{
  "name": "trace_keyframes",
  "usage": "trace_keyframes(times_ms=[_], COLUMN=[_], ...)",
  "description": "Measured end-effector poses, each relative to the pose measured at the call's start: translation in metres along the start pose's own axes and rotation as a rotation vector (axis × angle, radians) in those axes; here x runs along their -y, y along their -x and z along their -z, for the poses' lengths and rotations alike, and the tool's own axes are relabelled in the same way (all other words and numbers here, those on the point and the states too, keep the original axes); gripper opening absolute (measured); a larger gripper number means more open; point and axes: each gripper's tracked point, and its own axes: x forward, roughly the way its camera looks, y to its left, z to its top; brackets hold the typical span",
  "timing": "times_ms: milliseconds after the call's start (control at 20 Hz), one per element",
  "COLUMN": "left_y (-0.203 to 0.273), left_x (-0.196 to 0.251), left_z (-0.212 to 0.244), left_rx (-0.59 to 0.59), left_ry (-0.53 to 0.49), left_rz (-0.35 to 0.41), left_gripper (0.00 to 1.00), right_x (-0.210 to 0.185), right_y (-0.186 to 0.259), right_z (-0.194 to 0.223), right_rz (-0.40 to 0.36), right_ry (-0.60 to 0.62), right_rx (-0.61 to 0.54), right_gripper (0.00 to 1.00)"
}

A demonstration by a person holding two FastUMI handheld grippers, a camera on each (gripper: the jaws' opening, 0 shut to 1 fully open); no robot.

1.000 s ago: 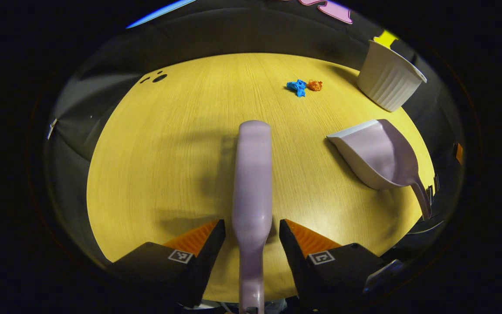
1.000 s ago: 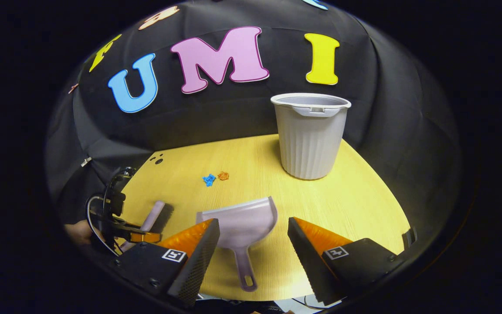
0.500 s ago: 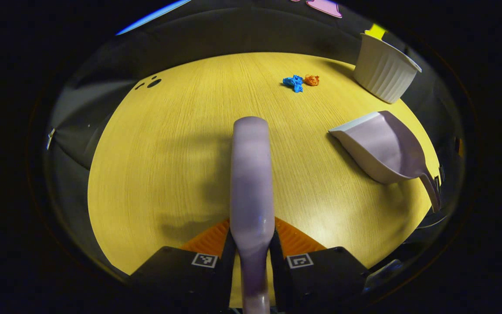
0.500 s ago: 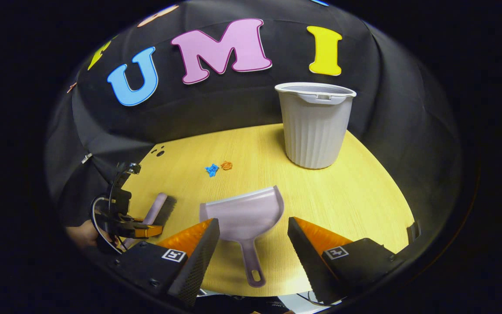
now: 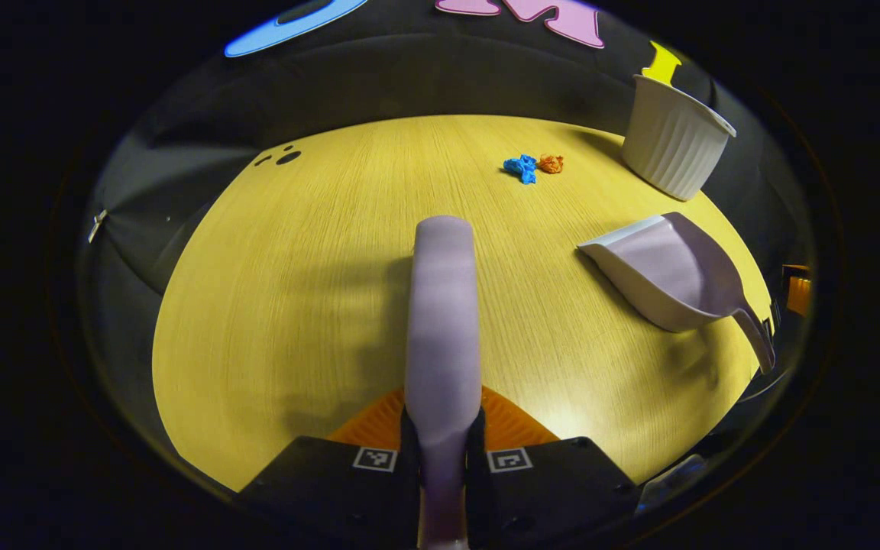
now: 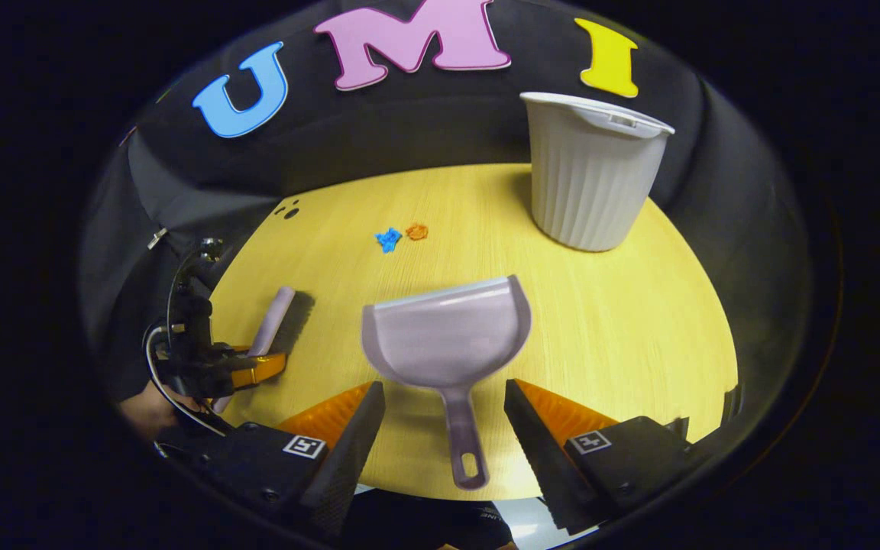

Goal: Pick up the small broom and dustpan from the desktop, sweep the trash into the dustpan with the broom, and then empty the trash into the garbage bin.

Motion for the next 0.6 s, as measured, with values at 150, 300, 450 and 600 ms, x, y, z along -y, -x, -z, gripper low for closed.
trace_keyframes(times_ms=[150, 300, 450, 600], left_y=[0.012, 0.034, 0.056, 0.078], left_x=[0.001, -0.001, 0.001, 0.002], left_z=[-0.004, -0.011, -0.013, -0.010], left_rx=[0.049, 0.097, 0.117, 0.139], left_ry=[-0.003, -0.002, 0.031, 0.083], left_rz=[-0.009, -0.018, -0.012, -0.008], left_gripper=[0.27, 0.27, 0.27, 0.27], right_x=[0.004, 0.005, 0.009, 0.009], right_y=[-0.010, -0.017, -0.027, -0.035], right_z=[0.004, 0.007, 0.021, 0.038], right_rz=[0.012, 0.017, 0.039, 0.024], right_ry=[0.001, 0.009, 0.027, 0.007], right_rx=[-0.043, -0.074, -0.124, -0.190], right_gripper=[0.99, 0.99, 0.99, 0.99])
